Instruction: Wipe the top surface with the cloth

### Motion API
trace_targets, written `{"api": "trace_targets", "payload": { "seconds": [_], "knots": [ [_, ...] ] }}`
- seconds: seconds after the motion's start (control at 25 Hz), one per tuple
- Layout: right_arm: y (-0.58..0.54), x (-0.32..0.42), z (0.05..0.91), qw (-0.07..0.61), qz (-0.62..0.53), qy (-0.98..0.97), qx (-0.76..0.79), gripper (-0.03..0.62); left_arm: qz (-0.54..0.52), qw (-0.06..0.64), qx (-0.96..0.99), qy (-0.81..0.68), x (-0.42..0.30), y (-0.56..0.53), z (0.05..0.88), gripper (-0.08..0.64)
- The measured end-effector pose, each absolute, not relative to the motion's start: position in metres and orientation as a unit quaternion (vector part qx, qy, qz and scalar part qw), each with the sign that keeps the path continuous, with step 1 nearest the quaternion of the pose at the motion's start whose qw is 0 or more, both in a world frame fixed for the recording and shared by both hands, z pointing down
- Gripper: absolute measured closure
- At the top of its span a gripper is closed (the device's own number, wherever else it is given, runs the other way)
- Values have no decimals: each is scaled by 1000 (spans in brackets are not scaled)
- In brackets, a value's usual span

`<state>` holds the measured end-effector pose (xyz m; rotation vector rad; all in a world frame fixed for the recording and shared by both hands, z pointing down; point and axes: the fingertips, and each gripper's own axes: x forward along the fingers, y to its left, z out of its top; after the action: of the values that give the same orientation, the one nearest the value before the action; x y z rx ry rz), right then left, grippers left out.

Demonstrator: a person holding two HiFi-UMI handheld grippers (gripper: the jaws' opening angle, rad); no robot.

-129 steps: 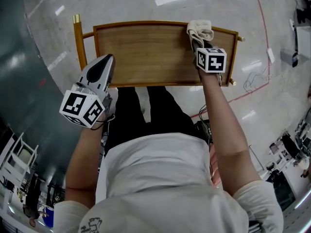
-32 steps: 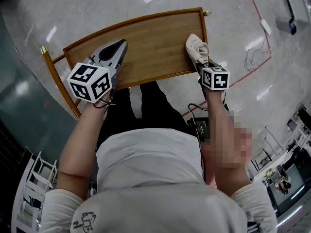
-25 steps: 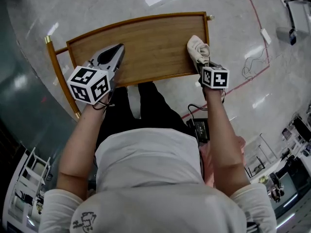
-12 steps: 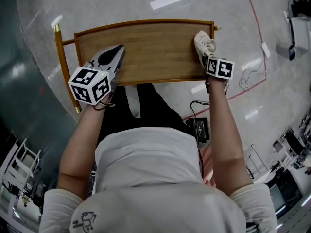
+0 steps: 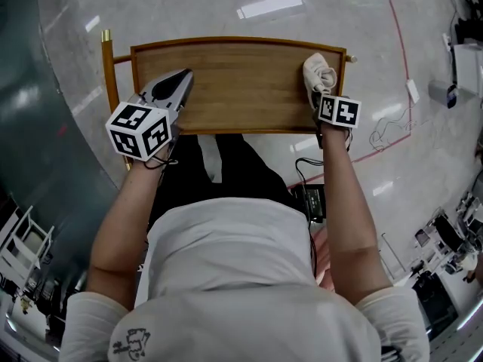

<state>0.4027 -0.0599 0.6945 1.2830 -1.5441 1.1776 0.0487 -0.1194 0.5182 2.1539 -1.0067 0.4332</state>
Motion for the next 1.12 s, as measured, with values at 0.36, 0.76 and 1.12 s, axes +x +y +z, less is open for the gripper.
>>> {"api": "trace_targets", "payload": {
  "seconds": [0.36,0.76,1.12],
  "knots": [
    [-50,297,701,403,469,-635,464,518,153,350,834,-399,-3,-120,502,552],
    [-47,167,705,401,476,-659,423,519,156,360,832,-391,-70,-101,503,552],
    [-47,13,707,403,466,-696,369,518,152,368,844,-359,-122,-81,497,553]
  ]
}}
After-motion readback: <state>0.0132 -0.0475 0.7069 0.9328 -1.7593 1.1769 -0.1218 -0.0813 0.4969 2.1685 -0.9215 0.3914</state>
